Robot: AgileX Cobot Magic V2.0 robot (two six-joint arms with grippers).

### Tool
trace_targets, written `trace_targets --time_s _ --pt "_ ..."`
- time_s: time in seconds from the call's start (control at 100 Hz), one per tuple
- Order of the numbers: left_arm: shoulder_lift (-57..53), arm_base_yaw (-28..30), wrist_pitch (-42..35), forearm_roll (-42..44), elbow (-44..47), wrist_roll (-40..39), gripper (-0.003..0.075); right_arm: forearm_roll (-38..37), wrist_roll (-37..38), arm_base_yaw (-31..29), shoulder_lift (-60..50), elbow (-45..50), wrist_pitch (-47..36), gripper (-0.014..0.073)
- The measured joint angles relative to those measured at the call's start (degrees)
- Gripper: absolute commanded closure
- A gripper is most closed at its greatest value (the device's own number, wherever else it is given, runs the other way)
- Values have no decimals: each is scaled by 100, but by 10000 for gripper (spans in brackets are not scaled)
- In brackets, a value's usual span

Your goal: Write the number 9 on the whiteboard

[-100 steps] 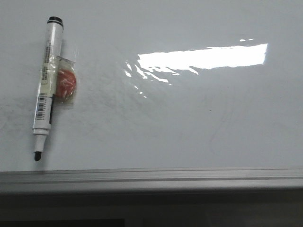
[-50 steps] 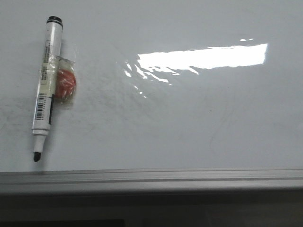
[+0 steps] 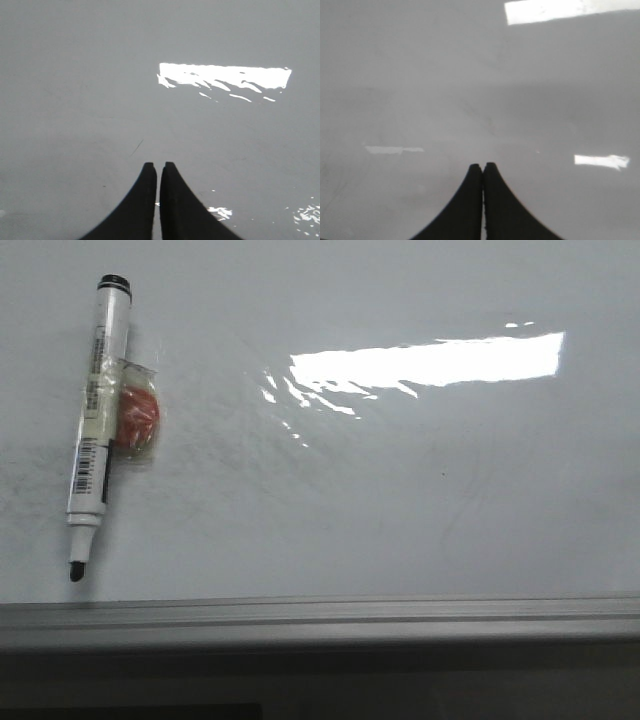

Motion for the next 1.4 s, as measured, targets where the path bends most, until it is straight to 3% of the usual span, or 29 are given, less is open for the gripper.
trace_targets --time_s 0.28,0.43,0.76,0.93,1.4 --pt "0 0 -184 -650 36 14 468 0 -13 827 128 -14 -90 657" --pt "0 -125 -207 -915 57 641 363 0 -13 939 128 -14 -304 657" --pt "11 -1295 36 -2260 57 2406 363 0 -13 939 128 -14 -215 657" --pt "11 -1802 41 -2459 57 2656 363 0 -13 939 128 -14 -174 657" --pt "1096 -1925 -155 -2863 -75 3088 363 0 -22 939 128 -14 106 657"
